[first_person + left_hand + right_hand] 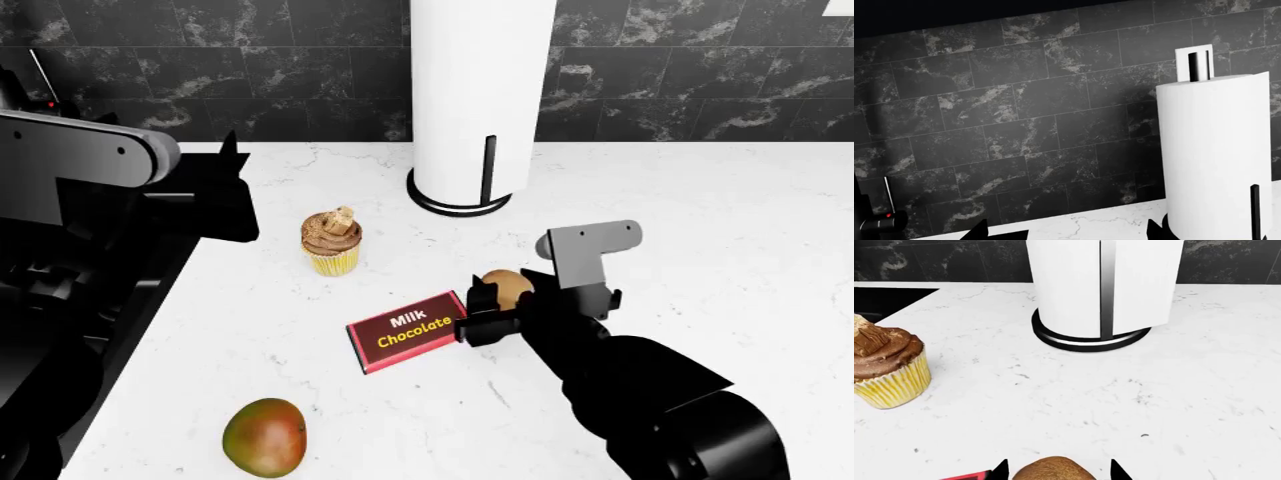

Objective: Pick up the fruits and vegetables and place them in the sink. Turn on the sink faucet to wash them. Then turn the sink off and put them in the tray.

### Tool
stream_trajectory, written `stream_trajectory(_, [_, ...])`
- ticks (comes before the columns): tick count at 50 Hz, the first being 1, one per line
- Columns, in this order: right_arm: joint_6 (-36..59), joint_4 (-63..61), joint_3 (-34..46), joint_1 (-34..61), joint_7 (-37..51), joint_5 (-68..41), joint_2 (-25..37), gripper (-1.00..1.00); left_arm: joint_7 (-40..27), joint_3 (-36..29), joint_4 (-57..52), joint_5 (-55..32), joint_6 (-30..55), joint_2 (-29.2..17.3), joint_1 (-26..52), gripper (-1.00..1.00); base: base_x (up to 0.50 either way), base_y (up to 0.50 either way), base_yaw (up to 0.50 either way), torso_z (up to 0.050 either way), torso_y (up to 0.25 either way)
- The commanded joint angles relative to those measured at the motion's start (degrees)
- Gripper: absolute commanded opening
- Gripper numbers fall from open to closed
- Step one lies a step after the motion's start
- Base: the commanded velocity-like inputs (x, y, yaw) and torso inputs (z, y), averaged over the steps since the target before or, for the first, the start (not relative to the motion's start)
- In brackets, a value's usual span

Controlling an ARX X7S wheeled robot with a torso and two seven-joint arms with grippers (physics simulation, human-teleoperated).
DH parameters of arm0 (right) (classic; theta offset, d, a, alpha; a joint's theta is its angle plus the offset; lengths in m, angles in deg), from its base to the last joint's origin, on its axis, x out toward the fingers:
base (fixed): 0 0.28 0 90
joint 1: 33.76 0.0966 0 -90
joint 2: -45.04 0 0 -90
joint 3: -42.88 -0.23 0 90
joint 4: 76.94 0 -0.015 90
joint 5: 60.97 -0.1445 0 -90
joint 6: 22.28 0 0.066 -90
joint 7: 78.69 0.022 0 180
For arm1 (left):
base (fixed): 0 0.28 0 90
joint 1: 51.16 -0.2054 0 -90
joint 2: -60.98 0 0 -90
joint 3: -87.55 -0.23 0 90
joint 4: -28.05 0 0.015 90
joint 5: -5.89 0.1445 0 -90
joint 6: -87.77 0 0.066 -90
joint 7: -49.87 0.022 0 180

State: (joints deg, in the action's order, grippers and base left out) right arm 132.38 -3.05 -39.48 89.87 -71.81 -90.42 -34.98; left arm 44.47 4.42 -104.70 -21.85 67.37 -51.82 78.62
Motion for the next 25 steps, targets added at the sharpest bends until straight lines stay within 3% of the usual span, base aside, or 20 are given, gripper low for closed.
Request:
stream_trajectory(1, [0.43,-0.41,-0.08,-0.16,0.24,-0.53,0.25,-1.0,-0.23,-0.02,0.06,-0.16,-0.33,-0.17,-0.27,1.0,0.0,0.0,0.0,0.0,0.0])
stream_trajectory(10, [2.29,-2.88,-1.75,0.59,1.34,-1.89,0.64,-1.0,-0.47,0.07,0.05,-0.44,-0.3,-0.12,-0.25,1.0,0.0,0.0,0.0,0.0,0.0])
stream_trajectory(16, [7.87,-11.43,-7.04,3.4,4.22,-5.16,1.23,-1.0,0.44,0.76,-2.27,-2.39,1.56,-0.55,-1.45,1.0,0.0,0.0,0.0,0.0,0.0])
stream_trajectory(25, [17.91,-23.35,-15.92,5.24,8.02,-10.87,1.69,-1.0,5.66,8.83,-7.75,-11.6,9.61,-1.56,-5.8,1.0,0.0,0.0,0.0,0.0,0.0])
